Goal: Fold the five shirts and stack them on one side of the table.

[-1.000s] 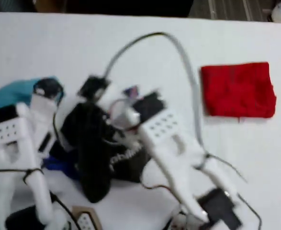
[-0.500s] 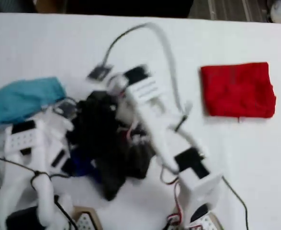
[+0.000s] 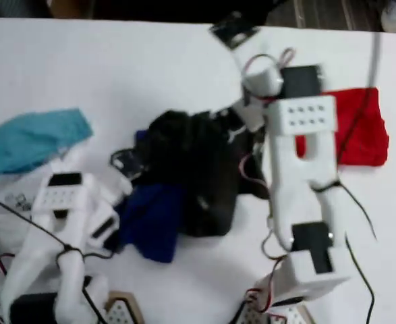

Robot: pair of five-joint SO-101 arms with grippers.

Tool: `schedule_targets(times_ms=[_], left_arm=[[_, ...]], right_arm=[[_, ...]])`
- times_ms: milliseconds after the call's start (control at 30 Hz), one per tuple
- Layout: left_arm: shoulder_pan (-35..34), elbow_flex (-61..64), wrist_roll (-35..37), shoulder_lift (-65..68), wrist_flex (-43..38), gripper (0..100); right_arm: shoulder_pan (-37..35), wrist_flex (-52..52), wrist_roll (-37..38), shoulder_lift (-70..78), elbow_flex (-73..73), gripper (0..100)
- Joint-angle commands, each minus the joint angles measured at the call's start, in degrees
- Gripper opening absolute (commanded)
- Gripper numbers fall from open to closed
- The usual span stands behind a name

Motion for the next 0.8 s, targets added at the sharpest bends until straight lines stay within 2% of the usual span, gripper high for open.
schedule_targets(times_ms=[0,200,367,633,700,767], left_arm=[[-0.18,-1.89,-0.35,-1.41,-1.93,29],[-4.04,-6.02,0.26,-1.76,-1.49,17],[-6.15,-18.51,5.8,-1.76,3.08,2],[2.46,-37.49,12.75,-1.76,14.95,5],[6.86,-38.99,12.84,-1.41,18.73,7],[13.36,-37.14,12.66,-1.49,21.1,13]], right_arm=[[4.53,0.48,1.49,-7.34,-3.43,2.0],[10.95,0.48,2.99,-12.44,-3.16,2.0],[11.74,0.57,3.08,-13.23,-2.55,2.0],[12.09,0.57,2.99,-13.67,0.18,2.0],[11.82,0.57,2.99,-13.67,0.09,2.0],[12.0,0.57,2.99,-13.67,0.09,2.0]])
